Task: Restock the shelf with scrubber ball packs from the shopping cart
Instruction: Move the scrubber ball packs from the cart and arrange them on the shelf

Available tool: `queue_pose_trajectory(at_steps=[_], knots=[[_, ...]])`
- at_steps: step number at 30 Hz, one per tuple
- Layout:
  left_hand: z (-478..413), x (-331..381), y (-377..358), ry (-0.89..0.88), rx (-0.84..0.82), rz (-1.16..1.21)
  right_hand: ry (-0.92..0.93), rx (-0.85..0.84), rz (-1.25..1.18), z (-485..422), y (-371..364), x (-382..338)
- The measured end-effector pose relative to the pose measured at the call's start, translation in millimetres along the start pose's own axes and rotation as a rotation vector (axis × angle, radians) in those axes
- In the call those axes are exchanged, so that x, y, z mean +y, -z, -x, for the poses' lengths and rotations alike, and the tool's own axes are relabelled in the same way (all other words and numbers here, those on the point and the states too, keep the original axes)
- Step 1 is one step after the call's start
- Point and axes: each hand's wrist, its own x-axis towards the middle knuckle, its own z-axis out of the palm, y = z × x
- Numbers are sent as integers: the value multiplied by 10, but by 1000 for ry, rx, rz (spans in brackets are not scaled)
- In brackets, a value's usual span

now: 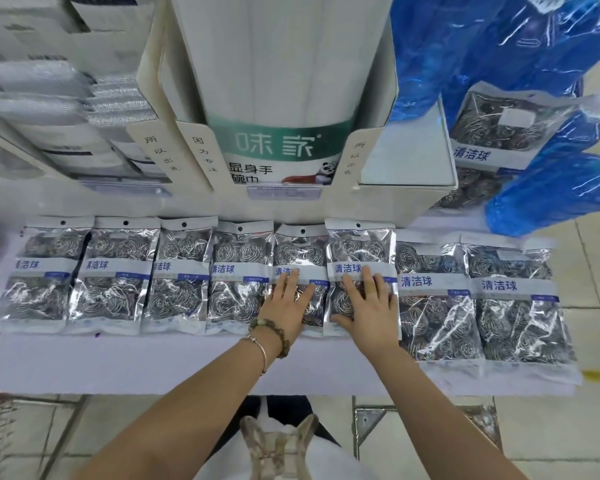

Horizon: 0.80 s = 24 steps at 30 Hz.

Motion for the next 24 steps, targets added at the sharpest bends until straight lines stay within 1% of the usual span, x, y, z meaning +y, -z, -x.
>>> queue_pose_trajectory(at_steps=[3, 9, 12, 16, 20, 24], knots=[[-31, -1, 6, 0, -18, 9, -47, -57, 27, -54, 44, -60], [-35, 10, 8, -1, 1, 15, -38, -109, 52, -109, 91, -116], [-27, -7, 18, -14, 15, 40, -36, -104, 34, -92, 114, -128], [47, -22, 80, -30, 88, 110, -35, -44, -21, -55, 146, -154], [310, -51, 118, -7, 146, 251, 13, 117, -104, 105, 112, -264], [657, -198, 176, 72, 210, 462, 96, 132, -251, 277, 35, -506]])
